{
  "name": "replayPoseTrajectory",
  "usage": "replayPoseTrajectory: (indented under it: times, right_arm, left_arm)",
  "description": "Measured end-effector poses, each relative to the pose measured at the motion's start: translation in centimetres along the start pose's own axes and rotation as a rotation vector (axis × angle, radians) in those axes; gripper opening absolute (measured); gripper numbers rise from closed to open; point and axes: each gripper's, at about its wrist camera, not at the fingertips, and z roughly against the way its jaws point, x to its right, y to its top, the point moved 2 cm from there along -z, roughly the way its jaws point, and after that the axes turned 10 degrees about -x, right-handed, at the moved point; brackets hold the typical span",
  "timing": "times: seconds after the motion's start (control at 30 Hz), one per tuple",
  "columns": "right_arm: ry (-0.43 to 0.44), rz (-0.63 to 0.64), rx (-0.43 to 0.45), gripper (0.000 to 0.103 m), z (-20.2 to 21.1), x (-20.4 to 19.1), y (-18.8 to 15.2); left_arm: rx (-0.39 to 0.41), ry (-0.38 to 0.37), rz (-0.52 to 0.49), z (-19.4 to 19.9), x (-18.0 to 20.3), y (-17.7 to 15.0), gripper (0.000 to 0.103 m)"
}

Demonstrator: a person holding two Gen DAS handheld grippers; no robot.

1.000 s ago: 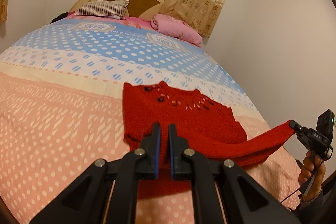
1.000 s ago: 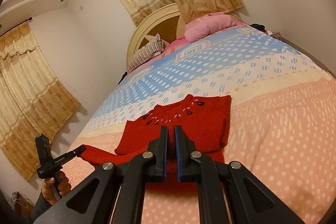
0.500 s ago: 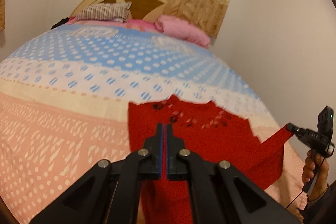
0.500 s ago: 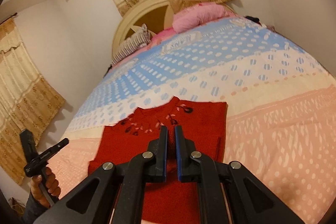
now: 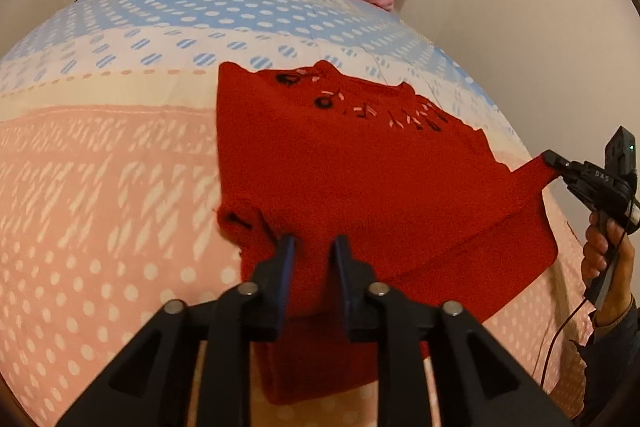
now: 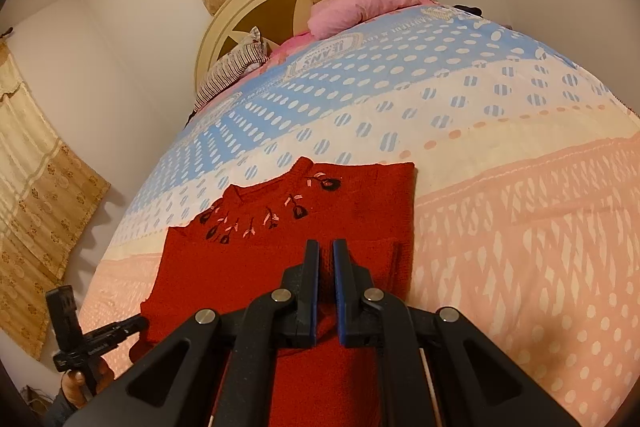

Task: Fold small clothes
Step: 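Lift the hem with both tools and fold it over toward the collar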

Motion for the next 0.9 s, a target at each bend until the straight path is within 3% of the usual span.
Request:
replayPoseTrajectory:
  times: [0.07, 0.17, 0.23, 0.37, 0.43, 0.47, 0.53, 0.67, 0.9]
  right_arm:
    - [-0.008, 0.018, 0.0, 0.006, 0.0, -0.2, -0.3]
    - [-0.007, 0.023, -0.003, 0.006, 0.2, -0.2, -0.6]
    - [-0.001, 0.018, -0.004, 0.006, 0.0, 0.0, -0.8]
    - [0.003, 0.014, -0.007, 0.006, 0.1, -0.2, -1.2]
    - [0.007, 0.009, -0.009, 0.006, 0.1, -0.2, -1.4]
    - [0.007, 0.01, -0.011, 0.006, 0.1, -0.3, -1.6]
    - [0.004, 0.015, -0.014, 0.006, 0.1, -0.3, -1.7]
    - [-0.006, 0.024, -0.006, 0.006, 0.8, -0.2, -1.8]
    - [0.004, 0.012, 0.037, 0.006, 1.9, -0.4, 0.2]
  left_arm:
    - [-0.002, 0.01, 0.003, 0.0, 0.0, -0.2, 0.041]
    - [0.025, 0.027, 0.015, 0.7, -0.2, -0.5, 0.044]
    - [0.033, 0.036, 0.026, 1.0, -0.4, -0.7, 0.054]
    - [0.026, 0.031, 0.013, 0.3, -0.1, -0.5, 0.054]
    - [0.019, 0.026, 0.009, -0.3, 0.0, -0.3, 0.047]
    - [0.013, 0.025, 0.007, -0.6, 0.1, -0.3, 0.031]
    - [-0.001, 0.032, -0.001, -1.1, 0.2, -0.2, 0.01]
    - [0.06, 0.042, -0.03, 0.5, 0.4, -0.2, 0.008]
    - [0.161, -0.021, 0.004, 4.2, -0.6, 3.2, 0.008]
